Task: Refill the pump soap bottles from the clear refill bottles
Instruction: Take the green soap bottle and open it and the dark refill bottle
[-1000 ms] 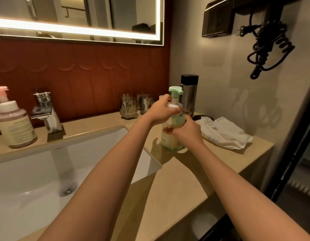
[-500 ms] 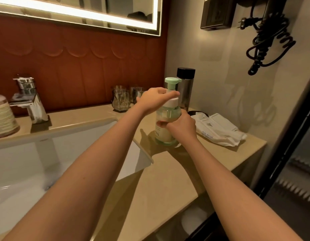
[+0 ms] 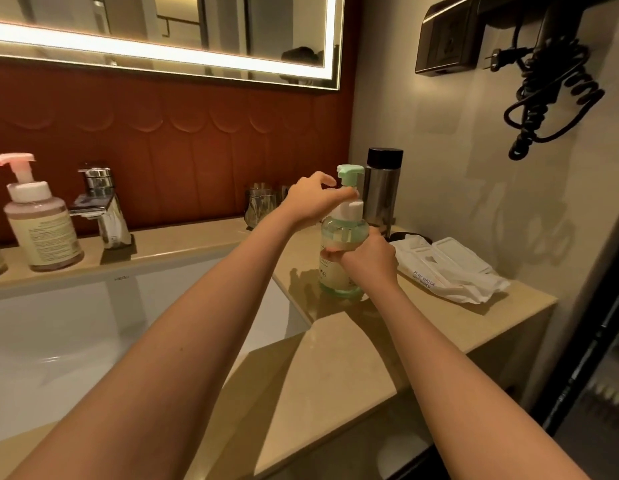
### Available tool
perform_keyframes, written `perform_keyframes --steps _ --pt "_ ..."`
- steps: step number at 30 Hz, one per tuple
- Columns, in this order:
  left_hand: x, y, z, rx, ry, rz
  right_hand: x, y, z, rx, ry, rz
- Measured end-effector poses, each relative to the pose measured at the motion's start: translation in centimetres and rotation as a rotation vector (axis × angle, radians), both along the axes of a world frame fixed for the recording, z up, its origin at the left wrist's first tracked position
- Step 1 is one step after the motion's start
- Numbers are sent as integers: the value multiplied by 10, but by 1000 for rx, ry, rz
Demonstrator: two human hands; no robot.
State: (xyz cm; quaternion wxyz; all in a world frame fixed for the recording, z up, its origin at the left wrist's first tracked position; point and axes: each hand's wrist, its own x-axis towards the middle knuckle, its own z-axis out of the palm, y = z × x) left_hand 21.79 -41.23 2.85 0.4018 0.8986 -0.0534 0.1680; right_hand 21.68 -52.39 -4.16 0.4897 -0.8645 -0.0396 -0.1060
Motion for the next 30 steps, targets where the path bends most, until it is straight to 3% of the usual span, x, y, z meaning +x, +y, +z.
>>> perform_keyframes --steps 3,6,11,18,24,30 --pt "0 -12 -7 -14 69 -119 2 -1 -1 -16 -1 5" --pt "4 -17 -6 15 -78 11 2 -2 0 -14 3 12" --pt "8 -18 -5 -25 -161 127 3 -2 -1 0 19 18" --pt "9 -7 17 -440 -263 295 3 -2 -1 2 17 -2" --pt "2 33 4 -1062 -180 438 7 -12 2 -27 30 0" --pt "16 38 -47 -1148 -13 545 12 -20 1 -32 22 34"
